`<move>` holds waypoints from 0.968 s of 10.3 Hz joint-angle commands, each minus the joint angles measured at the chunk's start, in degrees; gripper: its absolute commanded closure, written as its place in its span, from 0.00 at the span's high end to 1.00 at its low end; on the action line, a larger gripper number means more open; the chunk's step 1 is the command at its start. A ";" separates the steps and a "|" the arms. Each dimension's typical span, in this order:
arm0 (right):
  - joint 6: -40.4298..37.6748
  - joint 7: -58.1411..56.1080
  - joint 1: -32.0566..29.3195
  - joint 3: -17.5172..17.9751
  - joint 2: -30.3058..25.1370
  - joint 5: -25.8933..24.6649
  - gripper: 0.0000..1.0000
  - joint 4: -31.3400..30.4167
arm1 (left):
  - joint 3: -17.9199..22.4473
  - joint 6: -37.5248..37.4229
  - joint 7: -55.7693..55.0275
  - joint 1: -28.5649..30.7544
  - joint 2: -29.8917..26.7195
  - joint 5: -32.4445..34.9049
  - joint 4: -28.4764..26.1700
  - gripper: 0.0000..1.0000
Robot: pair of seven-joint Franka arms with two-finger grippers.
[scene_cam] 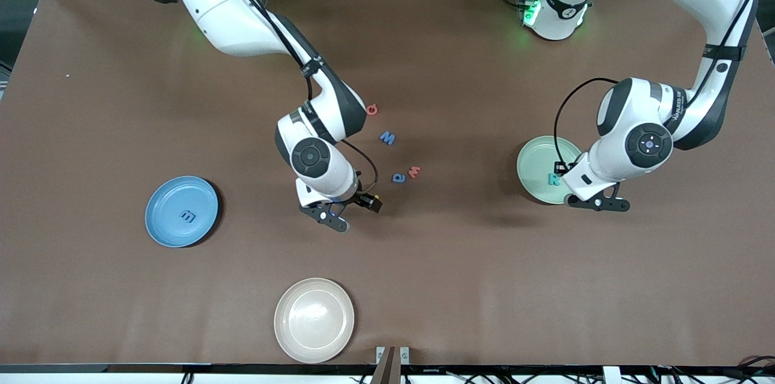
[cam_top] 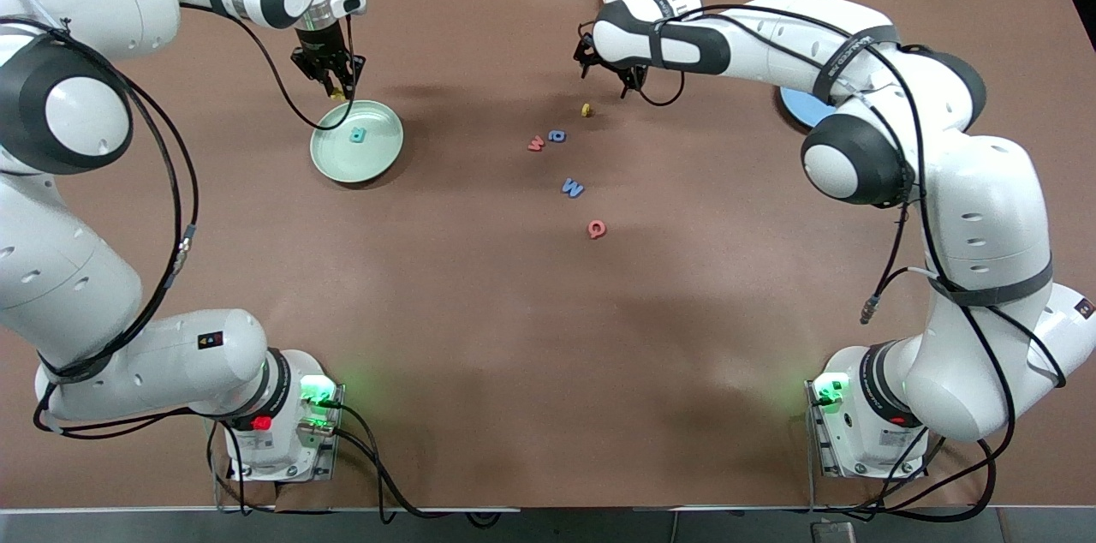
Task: Sort upper and lower case letters into plates
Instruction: 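Place the yellow H on the green plate while the right gripper grasps i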
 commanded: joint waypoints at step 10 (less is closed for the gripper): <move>-1.01 2.18 4.56 -0.77 7.35 -6.20 1.00 5.64 | 1.44 9.15 -6.37 -1.40 5.15 0.15 -7.35 0.00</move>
